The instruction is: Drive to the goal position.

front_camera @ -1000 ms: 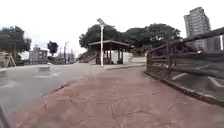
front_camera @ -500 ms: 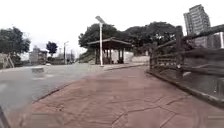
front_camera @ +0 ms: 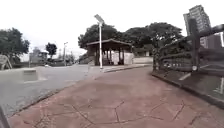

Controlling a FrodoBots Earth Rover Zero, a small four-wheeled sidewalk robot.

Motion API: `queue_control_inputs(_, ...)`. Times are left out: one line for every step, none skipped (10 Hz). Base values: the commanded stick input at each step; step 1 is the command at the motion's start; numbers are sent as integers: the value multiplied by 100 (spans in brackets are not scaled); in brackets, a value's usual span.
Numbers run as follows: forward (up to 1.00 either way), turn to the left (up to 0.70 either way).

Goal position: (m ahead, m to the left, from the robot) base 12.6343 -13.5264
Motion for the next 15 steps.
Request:
queue_control_inputs(100,-14)
queue_control_inputs(100,-40)
queue_control_inputs(100,-40)
queue_control_inputs(100,-40)
queue_control_inputs(100,-40)
queue_control_inputs(100,-16)
queue_control_inputs(100,0)
queue_control_inputs(100,0)
queue_control_inputs(100,0)
queue_control_inputs(100,0)
queue_control_inputs(100,0)
queue_control_inputs(100,0)
queue_control_inputs(100,0)
queue_control_inputs(100,0)
queue_control_inputs(100,-2)
